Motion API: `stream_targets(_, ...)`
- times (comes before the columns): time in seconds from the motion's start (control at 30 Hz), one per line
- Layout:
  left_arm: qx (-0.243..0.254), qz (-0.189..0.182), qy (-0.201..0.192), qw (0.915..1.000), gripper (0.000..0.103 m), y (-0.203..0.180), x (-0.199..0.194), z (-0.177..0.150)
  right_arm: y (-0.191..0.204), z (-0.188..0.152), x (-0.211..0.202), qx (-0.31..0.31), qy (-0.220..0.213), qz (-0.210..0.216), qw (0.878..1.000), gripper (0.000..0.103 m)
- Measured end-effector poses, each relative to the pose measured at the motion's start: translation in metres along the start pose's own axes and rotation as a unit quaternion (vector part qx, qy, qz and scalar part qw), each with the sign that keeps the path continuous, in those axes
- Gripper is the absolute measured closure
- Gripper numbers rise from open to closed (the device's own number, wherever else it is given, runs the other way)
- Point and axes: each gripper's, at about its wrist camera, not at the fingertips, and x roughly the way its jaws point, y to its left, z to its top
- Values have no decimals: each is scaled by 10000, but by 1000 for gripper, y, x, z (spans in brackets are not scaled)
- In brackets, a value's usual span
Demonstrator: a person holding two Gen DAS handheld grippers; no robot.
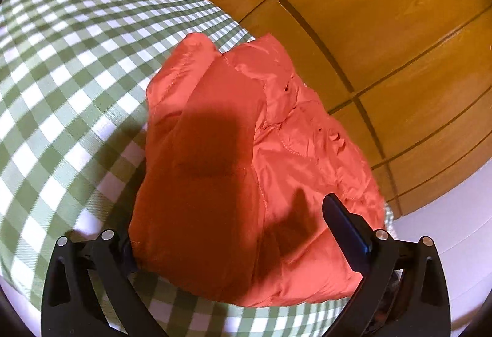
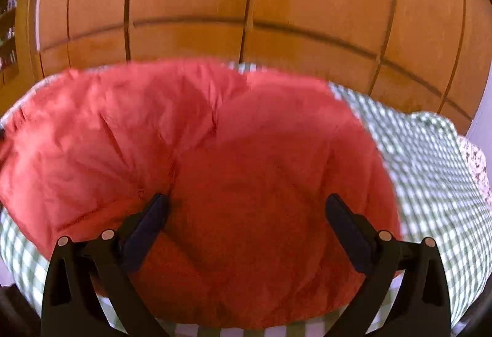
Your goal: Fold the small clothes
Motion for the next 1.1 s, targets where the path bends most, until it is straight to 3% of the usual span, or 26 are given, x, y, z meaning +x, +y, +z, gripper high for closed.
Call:
stream_targets(0.13, 120, 114, 92, 9998, 4, 1, 15, 5, 6, -9, -1, -44, -203, -159, 9997, 2)
stream_targets(0.27, 229, 285, -13, 9993, 4, -2, 20, 3, 1, -11, -3, 71, -207, -25, 9998, 2)
stream_targets(0.37, 21, 209, -46, 9998, 15, 3, 22, 5, 1, -12, -4, 85, -248, -30, 9997, 2)
stream_targets(0.5, -793, -137, -168, 9966, 32, 23, 15, 6, 0, -11, -3, 87, -250, -30, 9996, 2)
stream_targets(0.7, -1165, -205, -25, 9930, 48, 35, 19, 13, 0, -12, -4, 87, -246, -40, 9997, 2)
stream_targets(0.87, -1747, -447, 261, 9833, 49, 41, 14, 14, 0, -12, -5, 87, -239, -45, 9997, 2)
stream_targets(0.97, -1906, -220, 419, 9805, 47, 43, 5, 9, -1, -13, -5, 110, -246, -28, 9996, 2)
stream_targets(1.03, -1795, -75, 520, 9823, 39, 39, -2, 6, -3, -14, -6, 136, -244, -23, 9996, 2)
stream_targets(1.1, -1534, -2, 483, 9870, 25, 37, -13, 5, -5, -14, -5, 157, -244, 1, 9996, 2)
